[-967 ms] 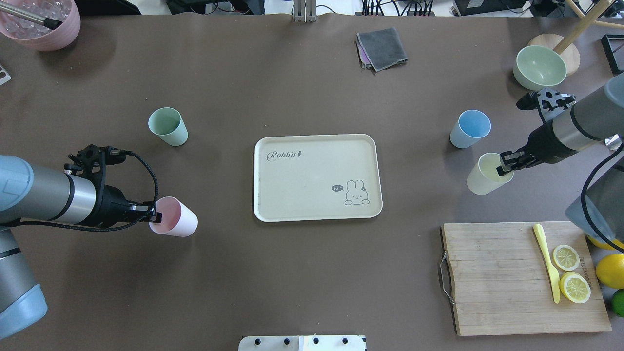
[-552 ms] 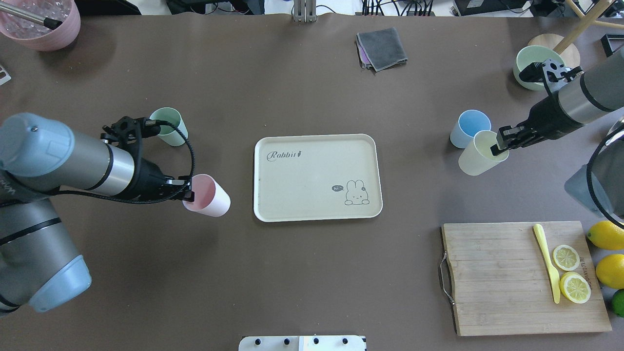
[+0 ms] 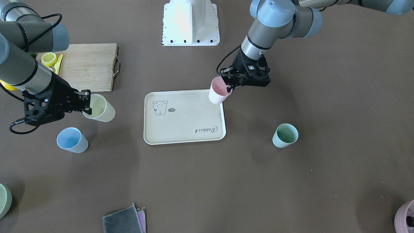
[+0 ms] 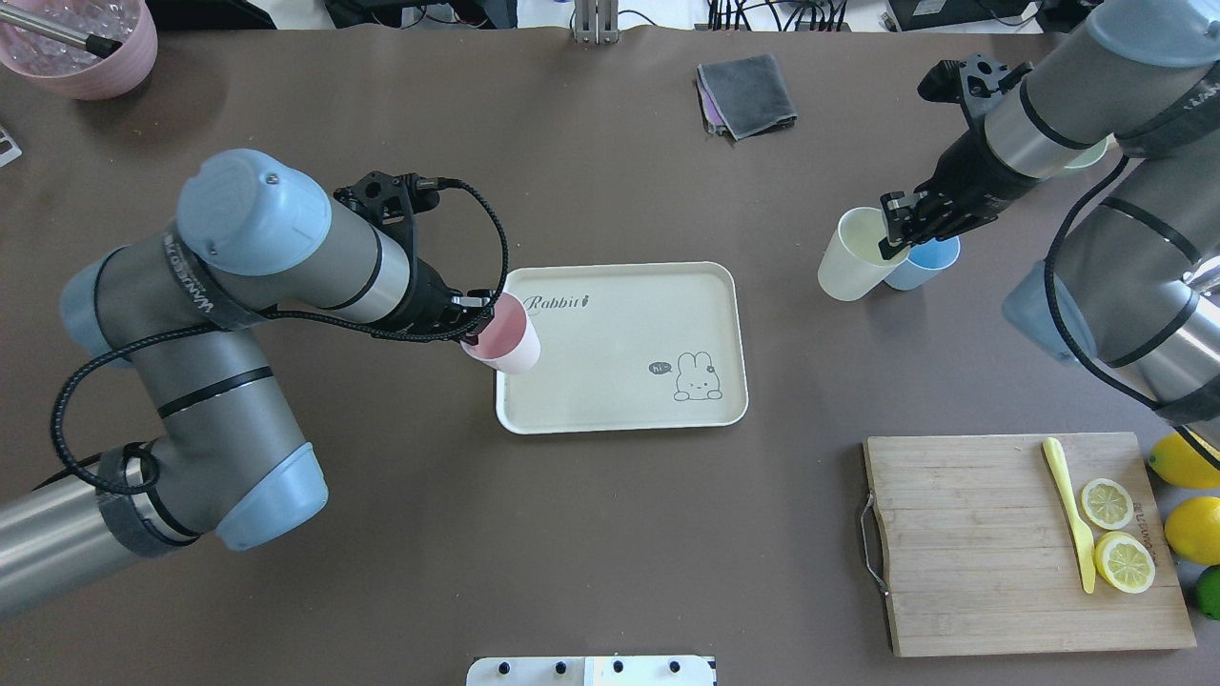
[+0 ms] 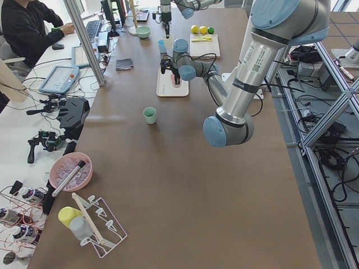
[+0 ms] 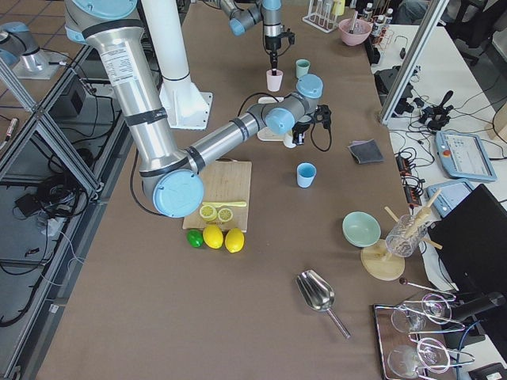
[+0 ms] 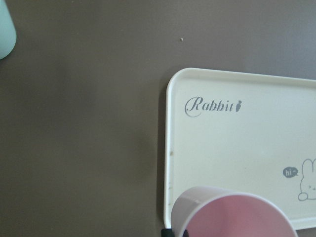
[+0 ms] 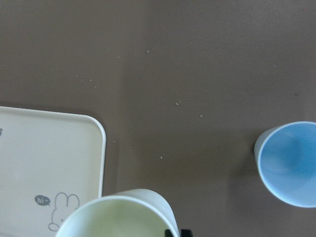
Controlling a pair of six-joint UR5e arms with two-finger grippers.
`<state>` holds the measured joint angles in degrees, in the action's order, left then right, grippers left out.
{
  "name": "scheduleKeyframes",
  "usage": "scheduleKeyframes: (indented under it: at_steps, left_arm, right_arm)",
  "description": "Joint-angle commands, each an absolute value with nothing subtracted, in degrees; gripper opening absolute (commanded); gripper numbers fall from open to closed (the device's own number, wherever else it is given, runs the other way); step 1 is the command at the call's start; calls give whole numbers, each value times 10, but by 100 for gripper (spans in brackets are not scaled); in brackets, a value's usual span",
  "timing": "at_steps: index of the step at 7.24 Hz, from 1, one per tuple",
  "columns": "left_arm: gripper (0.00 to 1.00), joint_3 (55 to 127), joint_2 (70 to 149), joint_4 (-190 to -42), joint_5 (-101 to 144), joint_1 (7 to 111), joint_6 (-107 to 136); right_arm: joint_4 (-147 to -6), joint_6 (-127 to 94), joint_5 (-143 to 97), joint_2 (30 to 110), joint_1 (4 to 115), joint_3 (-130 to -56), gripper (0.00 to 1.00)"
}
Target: Place all cups on tray
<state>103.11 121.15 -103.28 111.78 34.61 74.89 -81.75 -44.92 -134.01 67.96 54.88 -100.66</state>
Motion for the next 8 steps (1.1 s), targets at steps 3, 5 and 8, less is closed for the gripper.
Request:
scheduleKeyframes:
  at_steps: [3, 5, 8]
  left_arm:
    - [0, 988, 1239, -1031, 1047, 290, 749]
    - [1, 983, 1238, -1031, 1022, 270, 749]
    - [94, 990, 1239, -1031, 1019, 273, 735]
  right_arm:
    - [-818, -526, -1300, 633, 484, -1006, 0]
    - [-816, -541, -1282, 628, 451, -1008, 0]
    - [-815, -546, -1253, 621, 419, -1004, 0]
